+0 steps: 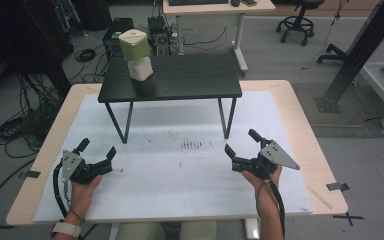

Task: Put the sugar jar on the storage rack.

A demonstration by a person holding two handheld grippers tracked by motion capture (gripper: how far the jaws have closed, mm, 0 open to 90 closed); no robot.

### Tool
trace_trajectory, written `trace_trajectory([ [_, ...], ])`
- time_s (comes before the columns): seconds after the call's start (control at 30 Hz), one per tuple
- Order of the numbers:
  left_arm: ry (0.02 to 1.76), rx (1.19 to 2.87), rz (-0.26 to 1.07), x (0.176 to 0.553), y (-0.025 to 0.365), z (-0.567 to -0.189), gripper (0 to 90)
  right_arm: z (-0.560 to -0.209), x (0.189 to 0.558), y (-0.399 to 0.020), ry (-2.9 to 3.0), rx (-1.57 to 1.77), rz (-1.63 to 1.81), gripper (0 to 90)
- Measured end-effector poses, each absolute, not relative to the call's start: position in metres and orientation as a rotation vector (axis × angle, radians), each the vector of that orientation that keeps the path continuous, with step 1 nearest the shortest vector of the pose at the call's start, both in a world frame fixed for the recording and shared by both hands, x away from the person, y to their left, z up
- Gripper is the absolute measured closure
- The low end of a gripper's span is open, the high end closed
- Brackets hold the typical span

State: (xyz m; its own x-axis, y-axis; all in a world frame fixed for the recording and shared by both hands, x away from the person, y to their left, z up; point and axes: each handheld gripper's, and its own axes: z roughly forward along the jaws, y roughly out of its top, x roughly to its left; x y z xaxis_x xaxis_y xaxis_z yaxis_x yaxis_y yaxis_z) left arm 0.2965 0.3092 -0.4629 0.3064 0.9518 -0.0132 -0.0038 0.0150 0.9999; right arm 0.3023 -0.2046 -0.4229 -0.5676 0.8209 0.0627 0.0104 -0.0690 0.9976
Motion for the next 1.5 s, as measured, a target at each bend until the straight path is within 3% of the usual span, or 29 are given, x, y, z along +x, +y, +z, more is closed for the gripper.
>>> trace_trajectory([
  [0.5, 0.981, 1.327, 0.972, 0.296, 0.309, -0.463, 0.2, -0.462, 0.301, -0.211, 1.535, 1.016, 1.664, 3.4],
  [1.5, 0.983, 1.327, 0.974, 0.296, 0.309, -0.463, 0.2, -0.481, 0.296, -0.207, 1.535, 0.977, 1.542, 6.7],
])
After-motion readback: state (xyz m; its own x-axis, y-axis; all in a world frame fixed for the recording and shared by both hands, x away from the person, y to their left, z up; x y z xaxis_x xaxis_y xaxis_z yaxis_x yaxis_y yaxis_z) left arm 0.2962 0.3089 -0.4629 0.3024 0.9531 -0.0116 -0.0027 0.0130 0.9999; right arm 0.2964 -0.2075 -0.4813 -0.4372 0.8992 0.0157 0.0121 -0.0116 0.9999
